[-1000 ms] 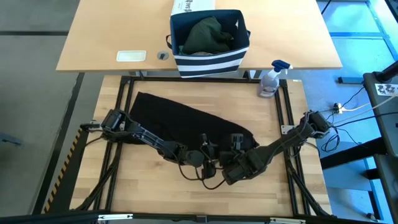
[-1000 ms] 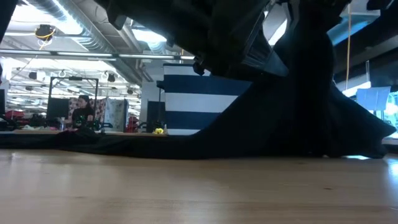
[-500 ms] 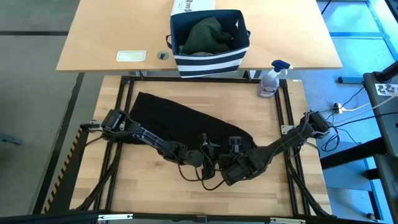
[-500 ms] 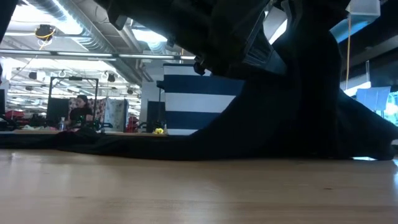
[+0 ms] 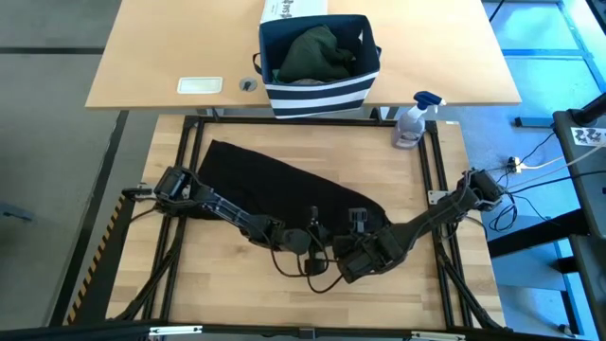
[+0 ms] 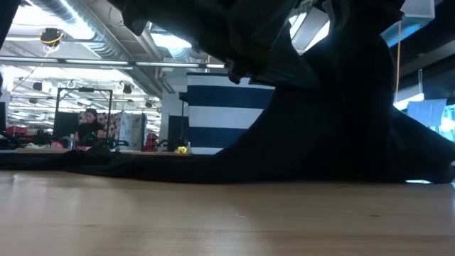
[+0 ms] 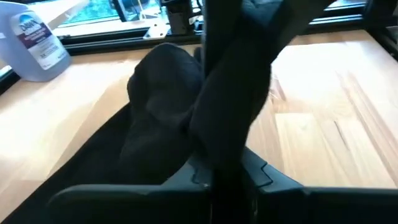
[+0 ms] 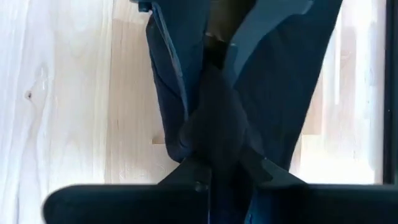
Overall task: Fold Laundry from Bin
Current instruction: Fold the black shirt
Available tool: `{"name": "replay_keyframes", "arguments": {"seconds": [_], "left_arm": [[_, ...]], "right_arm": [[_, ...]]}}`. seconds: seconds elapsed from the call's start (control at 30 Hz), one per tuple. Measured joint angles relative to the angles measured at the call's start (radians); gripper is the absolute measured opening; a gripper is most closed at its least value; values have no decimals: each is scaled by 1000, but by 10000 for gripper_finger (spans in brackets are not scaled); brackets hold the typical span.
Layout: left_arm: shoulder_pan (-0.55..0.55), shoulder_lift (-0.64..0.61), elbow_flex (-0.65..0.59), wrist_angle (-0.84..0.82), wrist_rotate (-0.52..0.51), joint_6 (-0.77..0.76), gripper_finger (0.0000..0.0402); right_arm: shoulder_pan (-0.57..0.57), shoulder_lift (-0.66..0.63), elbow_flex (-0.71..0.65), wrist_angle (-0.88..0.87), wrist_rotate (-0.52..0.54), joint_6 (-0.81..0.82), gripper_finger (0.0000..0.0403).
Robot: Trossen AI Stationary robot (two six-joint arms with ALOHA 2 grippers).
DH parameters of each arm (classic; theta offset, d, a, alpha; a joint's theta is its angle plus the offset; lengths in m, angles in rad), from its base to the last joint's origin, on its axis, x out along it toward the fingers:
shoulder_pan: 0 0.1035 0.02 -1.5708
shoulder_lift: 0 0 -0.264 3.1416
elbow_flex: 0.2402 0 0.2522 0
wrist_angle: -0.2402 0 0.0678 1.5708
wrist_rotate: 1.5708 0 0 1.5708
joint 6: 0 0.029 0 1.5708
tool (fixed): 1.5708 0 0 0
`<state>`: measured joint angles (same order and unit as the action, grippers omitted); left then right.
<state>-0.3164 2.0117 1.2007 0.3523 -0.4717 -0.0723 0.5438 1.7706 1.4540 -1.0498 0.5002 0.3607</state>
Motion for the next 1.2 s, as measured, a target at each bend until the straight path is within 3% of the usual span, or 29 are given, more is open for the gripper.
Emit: {"name": "replay_keyframes", "arguments": {"seconds": [0.23, 0.37, 0.53, 0.77, 1.2], "left_arm": [[0, 1, 0, -37, 11, 1, 7], [0, 2, 0, -46, 14, 2, 7], [0, 2, 0, -61, 15, 3, 7], [0, 1, 0, -93, 15, 4, 7], [2, 2, 0, -92, 44, 4, 7]], "right_arm": [[5, -16, 1, -210, -15, 140, 72], [59, -31, 1, -298, 4, 240, 127], [169, -37, -8, -341, 117, 364, 208], [296, -37, -176, -316, 112, 610, 293], [373, -37, -529, 29, 100, 692, 297]]}}
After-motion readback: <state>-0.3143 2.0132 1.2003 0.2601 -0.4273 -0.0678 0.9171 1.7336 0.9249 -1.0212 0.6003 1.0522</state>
